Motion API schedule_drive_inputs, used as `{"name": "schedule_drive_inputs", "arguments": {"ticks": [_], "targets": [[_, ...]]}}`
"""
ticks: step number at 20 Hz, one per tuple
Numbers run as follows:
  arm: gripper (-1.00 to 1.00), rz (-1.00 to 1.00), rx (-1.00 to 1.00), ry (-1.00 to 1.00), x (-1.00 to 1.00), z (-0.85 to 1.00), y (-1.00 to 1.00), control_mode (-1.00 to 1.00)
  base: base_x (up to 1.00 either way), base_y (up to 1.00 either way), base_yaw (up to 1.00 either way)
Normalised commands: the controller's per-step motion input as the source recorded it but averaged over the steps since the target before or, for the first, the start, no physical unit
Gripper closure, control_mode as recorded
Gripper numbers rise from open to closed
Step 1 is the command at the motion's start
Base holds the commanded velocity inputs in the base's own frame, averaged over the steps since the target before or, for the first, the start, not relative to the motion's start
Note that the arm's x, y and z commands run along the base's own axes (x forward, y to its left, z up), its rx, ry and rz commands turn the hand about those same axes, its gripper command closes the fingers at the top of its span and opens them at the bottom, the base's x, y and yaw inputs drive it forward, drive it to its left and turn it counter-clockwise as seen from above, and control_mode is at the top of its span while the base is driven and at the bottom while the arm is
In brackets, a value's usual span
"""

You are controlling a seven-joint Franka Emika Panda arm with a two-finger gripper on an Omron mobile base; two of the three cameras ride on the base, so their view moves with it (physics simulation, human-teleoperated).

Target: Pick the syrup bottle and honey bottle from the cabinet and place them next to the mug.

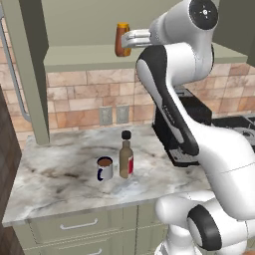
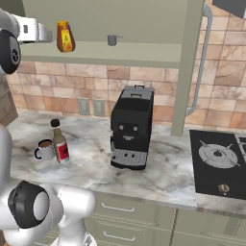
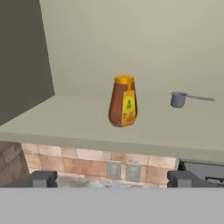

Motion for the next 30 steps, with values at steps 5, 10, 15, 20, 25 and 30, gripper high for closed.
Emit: {"name": "schedule_drive_inputs", "arguments": {"ticks": [5, 10, 15, 20, 25, 30], "targets": [[-1.00, 0.00, 0.00, 0.00, 0.47, -0.02, 0.00, -1.00, 0.00, 0.00, 0.00], [-1.00, 0.00, 0.00, 0.00, 0.53, -0.24, 0.00, -1.00, 0.00, 0.00, 0.00], [-1.00, 0.04, 0.01, 0.02, 0.43, -0.11, -0.04, -1.00, 0.00, 0.00, 0.00], [-1.00, 0.08, 0.00, 0.01, 0.42, 0.00, 0.00, -1.00, 0.00, 0.00, 0.00], [-1.00, 0.04, 0.00, 0.00, 0.45, 0.01, 0.00, -1.00, 0.00, 0.00, 0.00], [-1.00, 0.00, 0.00, 0.00, 0.42, 0.00, 0.00, -1.00, 0.00, 0.00, 0.00]]}}
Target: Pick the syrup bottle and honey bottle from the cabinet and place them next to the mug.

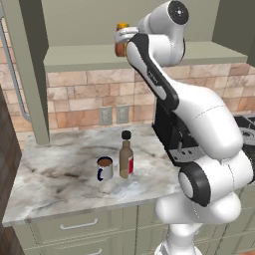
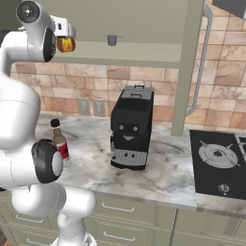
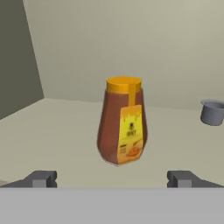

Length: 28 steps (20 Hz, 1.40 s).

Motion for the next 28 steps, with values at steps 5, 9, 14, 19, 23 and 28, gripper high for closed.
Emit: {"name": "schedule_drive_inputs", "arguments": {"ticks": [5, 9, 14, 19, 23, 28], "targets": [[-1.00, 0.00, -0.01, 0.00, 0.33, 0.01, 0.00, -1.00, 0.00, 0.00, 0.00], [-1.00, 0.00, -0.01, 0.03, 0.29, 0.02, 0.00, -1.00, 0.00, 0.00, 0.00], [-1.00, 0.00, 0.00, 0.01, 0.17, 0.00, 0.01, -1.00, 0.00, 0.00, 0.00], [-1.00, -0.01, -0.03, 0.09, 0.04, 0.00, 0.11, -1.00, 0.00, 0.00, 0.00], [-1.00, -0.02, -0.05, 0.12, 0.08, 0.00, 0.21, -1.00, 0.00, 0.00, 0.00], [-1.00, -0.03, 0.00, 0.00, 0.21, -0.05, 0.02, -1.00, 0.00, 0.00, 0.00]]}}
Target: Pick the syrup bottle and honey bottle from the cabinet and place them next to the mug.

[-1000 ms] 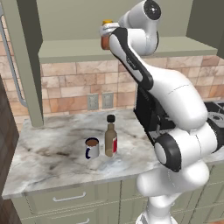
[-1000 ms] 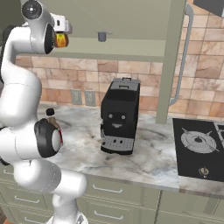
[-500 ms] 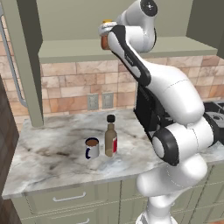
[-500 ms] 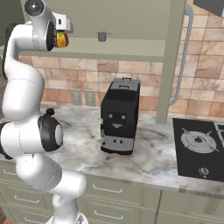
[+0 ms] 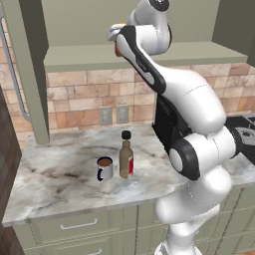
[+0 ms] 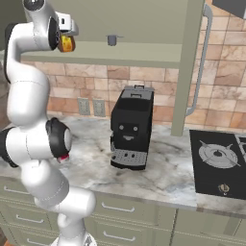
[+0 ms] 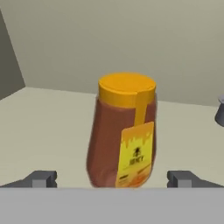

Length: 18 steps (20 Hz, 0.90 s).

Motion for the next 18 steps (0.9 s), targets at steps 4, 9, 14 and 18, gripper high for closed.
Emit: {"name": "schedule_drive_inputs", "arguments": {"ticks": [4, 9, 14, 18], "targets": [[-1.00, 0.00, 0.00, -0.03, 0.41, -0.08, 0.00, -1.00, 0.00, 0.00, 0.00], [-1.00, 0.00, 0.00, 0.00, 0.41, -0.02, 0.00, -1.00, 0.00, 0.00, 0.00], [-1.00, 0.00, 0.00, 0.00, 0.34, 0.00, 0.00, -1.00, 0.00, 0.00, 0.00], [-1.00, 0.00, 0.00, 0.00, 0.10, 0.00, 0.02, -1.00, 0.00, 0.00, 0.00]]}}
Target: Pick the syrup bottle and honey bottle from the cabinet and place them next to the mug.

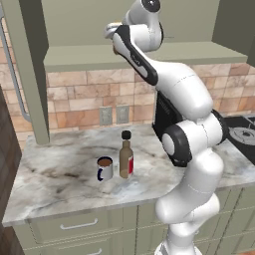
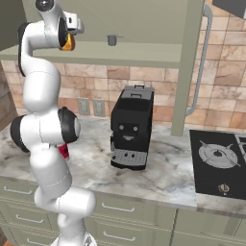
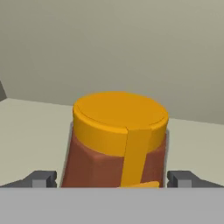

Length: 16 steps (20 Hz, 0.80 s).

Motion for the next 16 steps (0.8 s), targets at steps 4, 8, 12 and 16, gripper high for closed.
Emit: {"name": "schedule_drive_inputs", "arguments": {"ticks": [4, 8, 12, 16], "targets": [[-1.00, 0.00, 0.00, 0.00, 0.00, 0.00, 0.00, -1.00, 0.00, 0.00, 0.00], [1.00, 0.00, 0.00, 0.00, 0.00, 0.00, 0.00, -1.00, 0.00, 0.00, 0.00], [1.00, 0.00, 0.00, 0.00, 0.00, 0.00, 0.00, -1.00, 0.00, 0.00, 0.00], [1.00, 0.00, 0.00, 0.00, -0.06, 0.00, 0.00, -1.00, 0.00, 0.00, 0.00]]}}
